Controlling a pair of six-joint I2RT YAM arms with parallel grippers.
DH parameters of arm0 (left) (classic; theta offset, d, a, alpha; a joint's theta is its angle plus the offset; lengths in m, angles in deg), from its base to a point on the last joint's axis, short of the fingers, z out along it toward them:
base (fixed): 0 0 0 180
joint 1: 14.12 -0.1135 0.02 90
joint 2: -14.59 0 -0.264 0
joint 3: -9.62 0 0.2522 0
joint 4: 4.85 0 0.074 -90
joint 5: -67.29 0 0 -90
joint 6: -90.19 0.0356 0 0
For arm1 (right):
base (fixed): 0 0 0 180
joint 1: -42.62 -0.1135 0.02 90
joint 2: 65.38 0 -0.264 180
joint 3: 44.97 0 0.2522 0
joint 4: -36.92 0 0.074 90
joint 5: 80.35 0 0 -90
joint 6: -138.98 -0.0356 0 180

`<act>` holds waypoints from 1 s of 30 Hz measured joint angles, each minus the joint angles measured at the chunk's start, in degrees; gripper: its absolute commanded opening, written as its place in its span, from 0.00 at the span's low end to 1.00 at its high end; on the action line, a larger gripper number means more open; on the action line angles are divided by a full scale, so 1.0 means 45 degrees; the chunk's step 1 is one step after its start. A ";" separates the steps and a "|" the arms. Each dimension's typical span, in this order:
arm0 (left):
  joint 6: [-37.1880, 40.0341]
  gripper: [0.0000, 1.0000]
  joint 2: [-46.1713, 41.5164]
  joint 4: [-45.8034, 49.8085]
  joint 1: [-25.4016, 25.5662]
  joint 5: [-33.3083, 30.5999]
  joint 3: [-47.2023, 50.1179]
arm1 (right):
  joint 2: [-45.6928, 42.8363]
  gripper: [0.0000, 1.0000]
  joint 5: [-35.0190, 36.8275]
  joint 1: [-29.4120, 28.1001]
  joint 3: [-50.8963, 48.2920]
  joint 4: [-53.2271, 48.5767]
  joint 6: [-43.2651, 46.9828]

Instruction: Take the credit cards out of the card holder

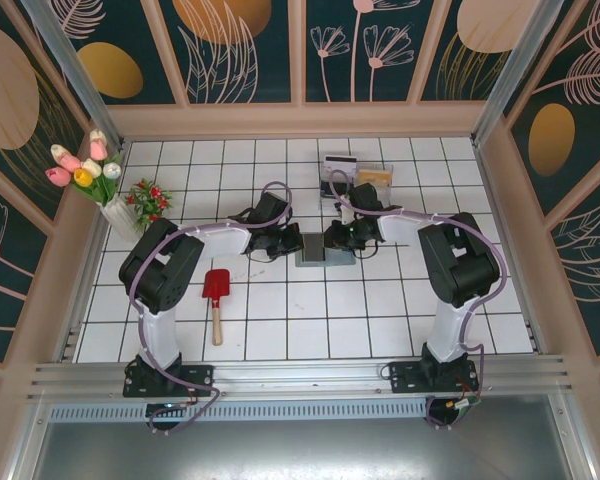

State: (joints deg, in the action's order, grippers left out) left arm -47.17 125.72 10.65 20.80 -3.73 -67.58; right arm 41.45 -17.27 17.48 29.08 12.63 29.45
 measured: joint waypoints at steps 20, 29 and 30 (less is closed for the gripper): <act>0.0529 0.05 0.0097 0.0379 0.0005 -0.0238 -0.0335 | 0.0170 0.20 -0.1379 0.0253 -0.0131 0.0549 0.0223; 0.0520 0.05 -0.0214 0.0117 0.0000 0.0053 -0.0296 | 0.0277 0.21 -0.1350 0.0262 -0.0248 0.0772 0.0029; 0.0520 0.05 -0.0233 0.0112 0.0000 0.0053 -0.0296 | 0.0277 0.21 -0.1350 0.0262 -0.0257 0.0787 0.0005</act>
State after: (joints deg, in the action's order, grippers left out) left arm -44.83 124.67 11.15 20.80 -3.49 -68.91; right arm 42.69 -23.34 18.66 27.92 16.17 29.47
